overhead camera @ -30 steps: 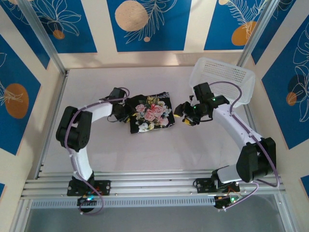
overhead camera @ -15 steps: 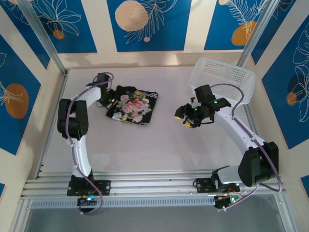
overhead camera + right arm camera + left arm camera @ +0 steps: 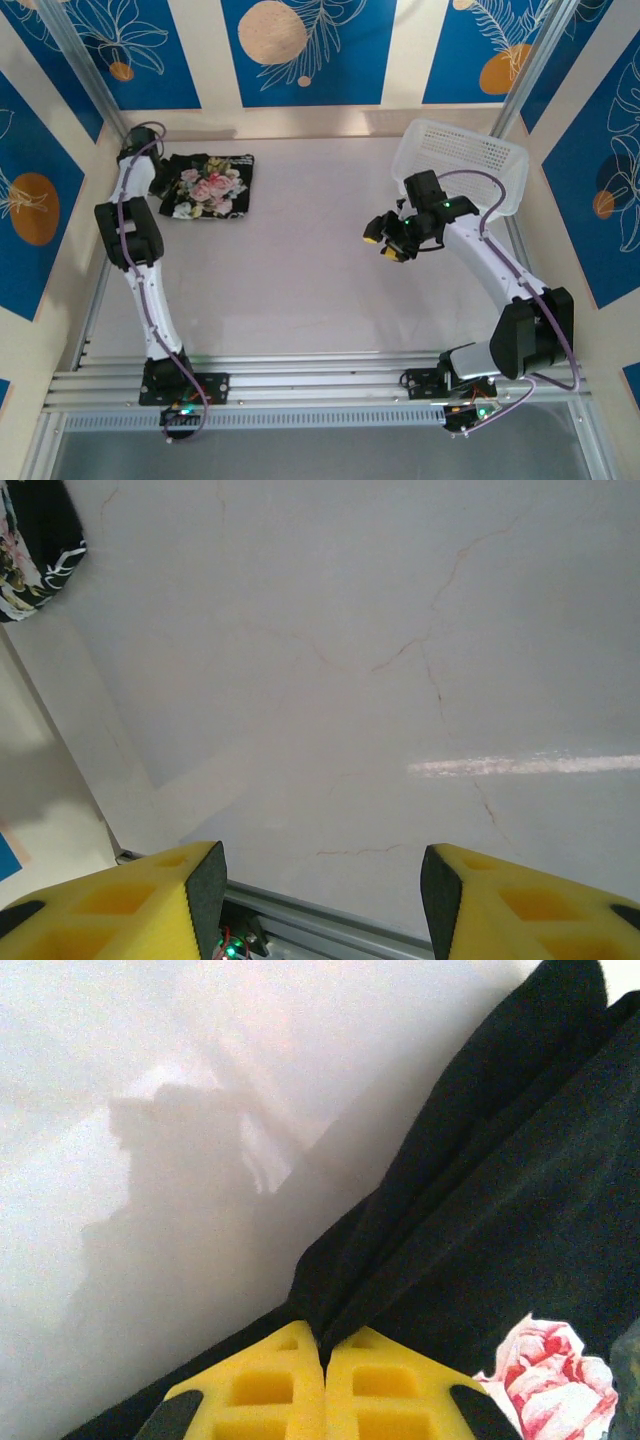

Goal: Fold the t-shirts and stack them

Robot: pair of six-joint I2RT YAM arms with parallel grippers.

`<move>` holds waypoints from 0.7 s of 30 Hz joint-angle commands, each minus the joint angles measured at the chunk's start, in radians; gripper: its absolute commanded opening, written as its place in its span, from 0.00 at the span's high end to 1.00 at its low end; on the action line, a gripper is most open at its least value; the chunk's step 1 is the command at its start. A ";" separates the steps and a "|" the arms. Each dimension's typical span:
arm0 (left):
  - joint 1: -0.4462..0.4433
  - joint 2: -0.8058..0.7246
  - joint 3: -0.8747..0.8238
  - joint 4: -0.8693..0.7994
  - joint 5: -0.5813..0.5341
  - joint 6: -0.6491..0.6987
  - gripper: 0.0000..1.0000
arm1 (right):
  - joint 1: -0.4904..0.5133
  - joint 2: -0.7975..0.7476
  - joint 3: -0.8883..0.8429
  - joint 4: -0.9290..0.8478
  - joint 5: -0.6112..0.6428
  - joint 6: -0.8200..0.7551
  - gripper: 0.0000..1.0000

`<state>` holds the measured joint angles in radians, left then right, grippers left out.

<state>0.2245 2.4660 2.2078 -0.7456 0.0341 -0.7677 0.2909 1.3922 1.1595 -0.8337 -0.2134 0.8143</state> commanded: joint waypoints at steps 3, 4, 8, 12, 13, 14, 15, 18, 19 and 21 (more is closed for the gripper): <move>0.014 0.121 0.241 -0.076 -0.049 0.085 0.93 | -0.007 0.026 0.076 -0.070 -0.026 -0.006 0.44; 0.016 0.122 0.249 -0.073 -0.065 0.083 0.92 | -0.006 0.029 0.087 -0.078 -0.029 -0.007 0.44; 0.018 0.092 0.247 -0.083 -0.103 0.070 0.79 | -0.005 0.028 0.122 -0.088 -0.022 -0.021 0.43; 0.012 -0.025 0.180 -0.106 -0.145 0.057 0.45 | -0.010 -0.048 0.121 0.027 -0.009 -0.023 0.41; 0.010 -0.081 0.131 -0.090 -0.143 0.061 0.35 | -0.014 -0.083 0.107 0.093 -0.011 -0.016 0.39; 0.009 -0.134 0.082 -0.066 -0.127 0.070 0.31 | -0.016 -0.119 0.087 0.161 -0.012 -0.009 0.37; 0.006 -0.198 0.019 -0.029 -0.099 0.083 0.05 | -0.016 -0.157 0.059 0.248 -0.010 0.002 0.32; -0.012 -0.393 -0.191 0.084 -0.044 0.114 0.00 | -0.021 -0.236 -0.007 0.431 0.039 0.031 0.27; -0.019 -0.453 -0.257 0.106 -0.025 0.117 0.00 | -0.022 -0.255 -0.023 0.476 0.050 0.023 0.26; -0.035 -0.544 -0.343 0.109 0.000 0.116 0.00 | -0.020 -0.286 -0.051 0.547 0.077 0.005 0.03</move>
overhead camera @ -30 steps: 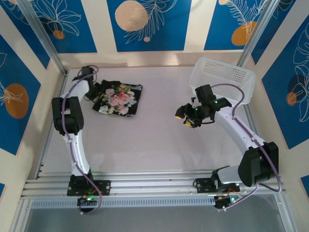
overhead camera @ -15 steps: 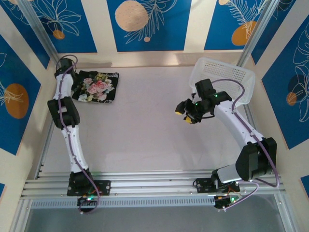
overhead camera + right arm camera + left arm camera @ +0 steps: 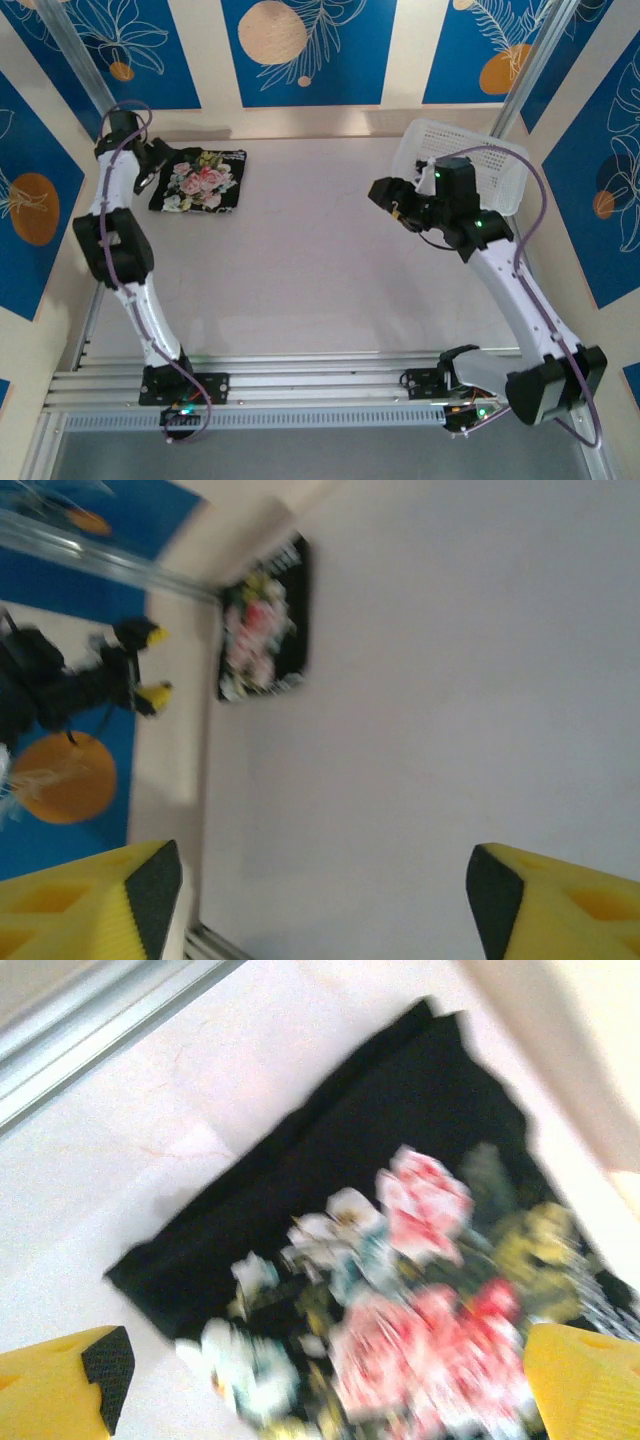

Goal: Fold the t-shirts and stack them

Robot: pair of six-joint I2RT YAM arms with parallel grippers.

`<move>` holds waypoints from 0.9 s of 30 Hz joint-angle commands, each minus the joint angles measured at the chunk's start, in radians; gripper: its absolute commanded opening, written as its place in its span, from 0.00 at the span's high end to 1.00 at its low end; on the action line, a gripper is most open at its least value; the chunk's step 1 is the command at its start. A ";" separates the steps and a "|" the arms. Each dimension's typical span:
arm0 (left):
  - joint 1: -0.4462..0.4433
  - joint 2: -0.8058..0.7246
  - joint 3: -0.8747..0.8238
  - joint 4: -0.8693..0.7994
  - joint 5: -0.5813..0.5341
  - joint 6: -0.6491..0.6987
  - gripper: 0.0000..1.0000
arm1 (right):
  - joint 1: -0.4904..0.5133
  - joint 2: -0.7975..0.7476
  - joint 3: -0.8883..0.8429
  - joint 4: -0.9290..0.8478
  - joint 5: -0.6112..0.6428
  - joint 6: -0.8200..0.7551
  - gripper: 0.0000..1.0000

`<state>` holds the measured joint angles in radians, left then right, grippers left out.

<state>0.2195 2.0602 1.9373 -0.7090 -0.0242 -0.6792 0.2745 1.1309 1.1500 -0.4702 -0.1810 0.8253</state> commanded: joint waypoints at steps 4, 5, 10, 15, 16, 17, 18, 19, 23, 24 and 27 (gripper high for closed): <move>-0.074 -0.342 -0.276 0.102 0.067 0.036 0.00 | -0.023 -0.052 -0.014 0.118 0.093 -0.053 0.01; -0.083 -0.393 -0.331 0.126 0.068 0.030 0.00 | -0.035 -0.043 0.019 0.057 0.093 -0.069 0.00; -0.149 -0.627 -0.550 0.133 -0.036 0.007 0.00 | -0.161 -0.002 0.092 -0.132 -0.069 -0.119 0.01; -0.263 -0.915 -0.818 0.172 -0.333 -0.008 0.00 | -0.126 -0.059 0.074 -0.250 0.229 -0.192 0.01; -0.276 -0.995 -0.926 0.267 -0.333 0.053 0.00 | -0.132 -0.067 0.056 -0.268 0.309 -0.194 0.01; -0.287 -1.060 -1.009 0.329 -0.339 0.105 0.00 | -0.141 -0.080 0.026 -0.253 0.352 -0.216 0.00; -0.301 -1.126 -1.084 0.361 -0.363 0.162 0.00 | -0.150 -0.102 -0.024 -0.209 0.377 -0.260 0.01; -0.311 -1.186 -1.149 0.376 -0.383 0.226 0.00 | -0.151 -0.124 -0.081 -0.141 0.387 -0.326 0.01; -0.312 -1.342 -1.373 0.483 -0.307 0.485 0.00 | -0.125 -0.194 -0.332 0.115 0.465 -0.547 0.01; -0.313 -1.366 -1.428 0.539 -0.270 0.531 0.00 | -0.122 -0.203 -0.404 0.192 0.485 -0.601 0.01; -0.312 -1.352 -1.549 0.707 -0.252 0.544 0.00 | -0.136 -0.188 -0.584 0.419 0.499 -0.655 0.01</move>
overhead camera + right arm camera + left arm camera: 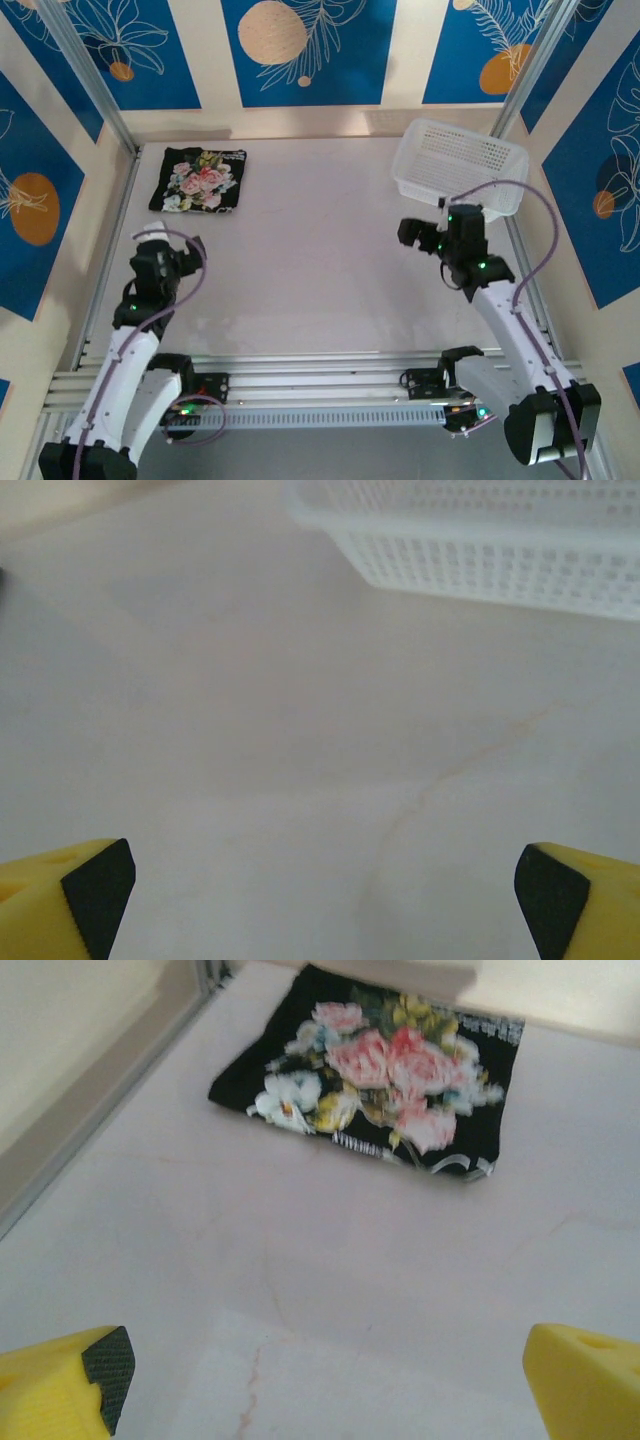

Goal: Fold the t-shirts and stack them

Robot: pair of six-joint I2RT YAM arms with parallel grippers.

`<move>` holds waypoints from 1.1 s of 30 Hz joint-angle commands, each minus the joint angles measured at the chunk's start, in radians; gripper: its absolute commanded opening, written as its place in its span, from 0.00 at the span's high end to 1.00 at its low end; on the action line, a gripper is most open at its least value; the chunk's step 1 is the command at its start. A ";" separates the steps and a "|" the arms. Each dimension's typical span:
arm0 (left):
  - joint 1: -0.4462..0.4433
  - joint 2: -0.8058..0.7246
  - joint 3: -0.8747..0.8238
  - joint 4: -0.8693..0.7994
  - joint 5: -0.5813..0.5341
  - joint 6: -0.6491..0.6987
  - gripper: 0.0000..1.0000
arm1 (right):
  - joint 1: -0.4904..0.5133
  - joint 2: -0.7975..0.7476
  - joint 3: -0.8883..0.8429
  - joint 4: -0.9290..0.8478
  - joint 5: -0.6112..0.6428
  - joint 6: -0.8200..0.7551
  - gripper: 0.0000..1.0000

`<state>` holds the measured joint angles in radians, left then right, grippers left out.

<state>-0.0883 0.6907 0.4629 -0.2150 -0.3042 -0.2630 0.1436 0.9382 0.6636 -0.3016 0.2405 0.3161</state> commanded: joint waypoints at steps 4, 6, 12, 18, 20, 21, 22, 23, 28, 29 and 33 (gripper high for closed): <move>-0.004 0.230 -0.103 0.406 0.035 0.114 0.00 | -0.019 0.113 -0.212 0.474 0.082 -0.158 0.01; -0.002 0.335 -0.096 0.505 0.024 0.122 0.00 | -0.021 0.162 -0.237 0.574 0.075 -0.179 0.01; 0.043 0.615 -0.053 0.725 0.080 0.144 0.00 | -0.068 0.322 -0.258 0.828 -0.008 -0.198 0.01; 0.077 0.770 0.015 0.835 0.137 0.187 0.00 | -0.134 0.488 -0.196 0.947 -0.078 -0.194 0.01; 0.074 0.766 0.007 0.847 0.167 0.204 0.00 | -0.148 0.525 -0.201 0.982 -0.096 -0.182 0.01; 0.069 0.754 -0.028 0.906 0.172 0.214 0.00 | -0.150 0.540 -0.221 1.025 -0.100 -0.179 0.01; 0.059 0.741 -0.077 0.982 0.150 0.220 0.00 | -0.153 0.558 -0.245 1.082 -0.106 -0.178 0.01; 0.050 0.738 -0.124 1.062 0.119 0.218 0.00 | -0.153 0.572 -0.265 1.128 -0.105 -0.176 0.01; 0.036 0.860 -0.138 1.221 0.129 0.244 0.00 | -0.129 0.583 -0.263 1.138 -0.078 -0.205 0.01; 0.026 0.855 -0.091 1.120 0.144 0.260 0.00 | -0.121 0.587 -0.257 1.130 -0.069 -0.211 0.01; 0.018 0.849 -0.079 1.085 0.137 0.264 0.00 | -0.126 0.588 -0.253 1.123 -0.077 -0.208 0.01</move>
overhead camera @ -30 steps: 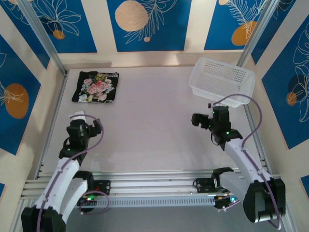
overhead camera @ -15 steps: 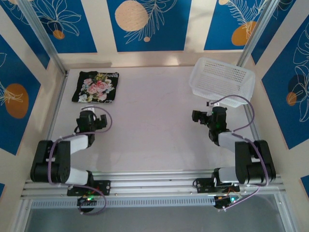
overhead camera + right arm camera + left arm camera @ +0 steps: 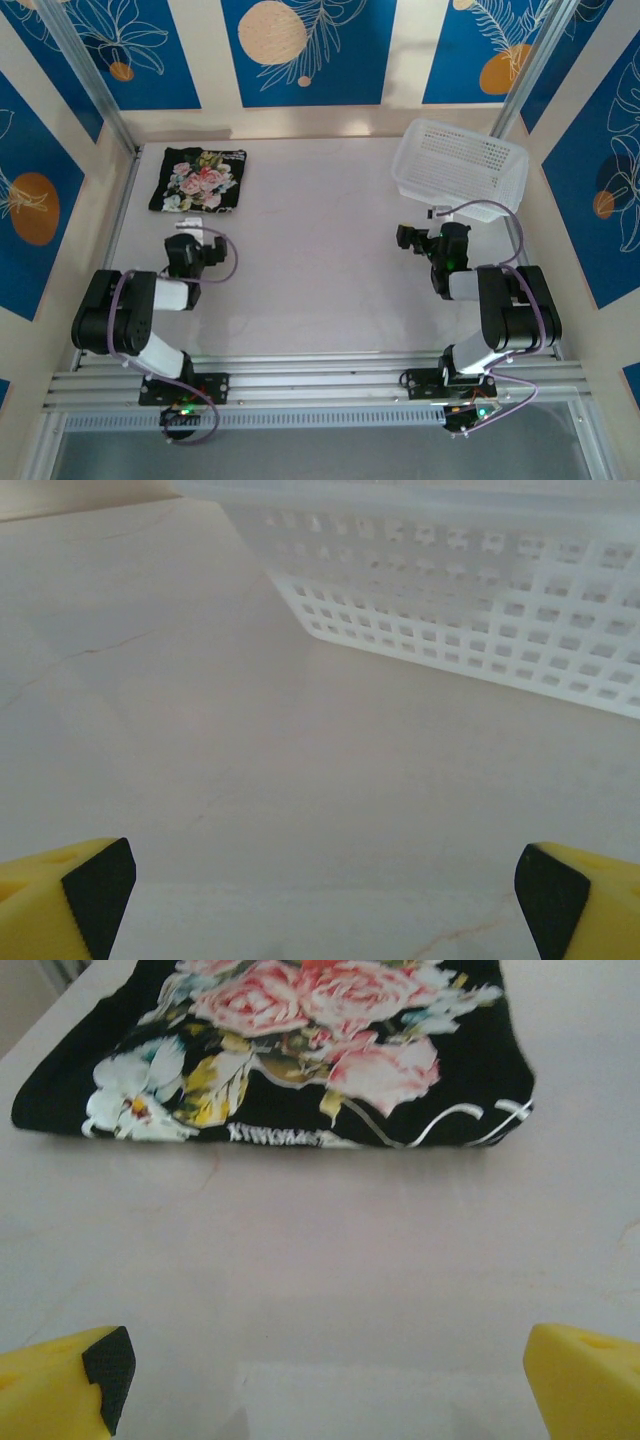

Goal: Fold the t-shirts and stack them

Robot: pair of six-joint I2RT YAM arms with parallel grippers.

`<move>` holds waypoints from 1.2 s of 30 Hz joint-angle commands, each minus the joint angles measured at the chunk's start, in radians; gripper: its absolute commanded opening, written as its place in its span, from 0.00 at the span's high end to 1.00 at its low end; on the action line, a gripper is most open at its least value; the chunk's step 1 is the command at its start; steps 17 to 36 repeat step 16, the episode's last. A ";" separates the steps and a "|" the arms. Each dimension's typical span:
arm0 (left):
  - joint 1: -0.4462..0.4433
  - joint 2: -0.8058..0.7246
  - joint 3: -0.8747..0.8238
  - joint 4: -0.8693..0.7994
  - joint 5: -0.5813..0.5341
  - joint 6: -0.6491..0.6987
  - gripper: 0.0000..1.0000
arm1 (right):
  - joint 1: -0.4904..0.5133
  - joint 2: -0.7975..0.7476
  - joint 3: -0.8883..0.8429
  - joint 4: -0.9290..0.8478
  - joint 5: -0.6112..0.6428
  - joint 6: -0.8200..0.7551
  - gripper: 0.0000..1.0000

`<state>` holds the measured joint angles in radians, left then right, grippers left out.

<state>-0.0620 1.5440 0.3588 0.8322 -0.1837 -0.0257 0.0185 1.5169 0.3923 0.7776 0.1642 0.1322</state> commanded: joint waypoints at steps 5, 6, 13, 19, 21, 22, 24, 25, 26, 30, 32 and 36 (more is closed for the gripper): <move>-0.010 -0.004 0.026 0.037 0.014 0.030 0.00 | -0.006 0.006 0.014 0.050 -0.012 -0.022 0.01; -0.013 -0.007 0.026 0.031 0.011 0.031 0.00 | -0.007 0.006 0.012 0.051 -0.013 -0.022 0.01; -0.018 -0.006 0.025 0.035 0.004 0.035 0.00 | -0.008 0.008 0.020 0.039 -0.019 -0.022 0.01; -0.018 -0.005 0.026 0.035 0.004 0.035 0.00 | -0.006 0.006 0.013 0.049 -0.015 -0.023 0.01; -0.018 -0.005 0.026 0.035 0.004 0.035 0.00 | -0.006 0.006 0.013 0.049 -0.015 -0.023 0.01; -0.018 -0.005 0.026 0.035 0.004 0.035 0.00 | -0.006 0.006 0.013 0.049 -0.015 -0.023 0.01; -0.018 -0.005 0.026 0.035 0.004 0.035 0.00 | -0.006 0.006 0.013 0.049 -0.015 -0.023 0.01; -0.018 -0.005 0.026 0.035 0.004 0.035 0.00 | -0.006 0.006 0.013 0.049 -0.015 -0.023 0.01; -0.018 -0.005 0.026 0.035 0.004 0.035 0.00 | -0.006 0.006 0.013 0.049 -0.015 -0.023 0.01; -0.018 -0.005 0.026 0.035 0.004 0.035 0.00 | -0.006 0.006 0.013 0.049 -0.015 -0.023 0.01; -0.018 -0.005 0.026 0.035 0.004 0.035 0.00 | -0.006 0.006 0.013 0.049 -0.015 -0.023 0.01; -0.018 -0.005 0.026 0.035 0.004 0.035 0.00 | -0.006 0.006 0.013 0.049 -0.015 -0.023 0.01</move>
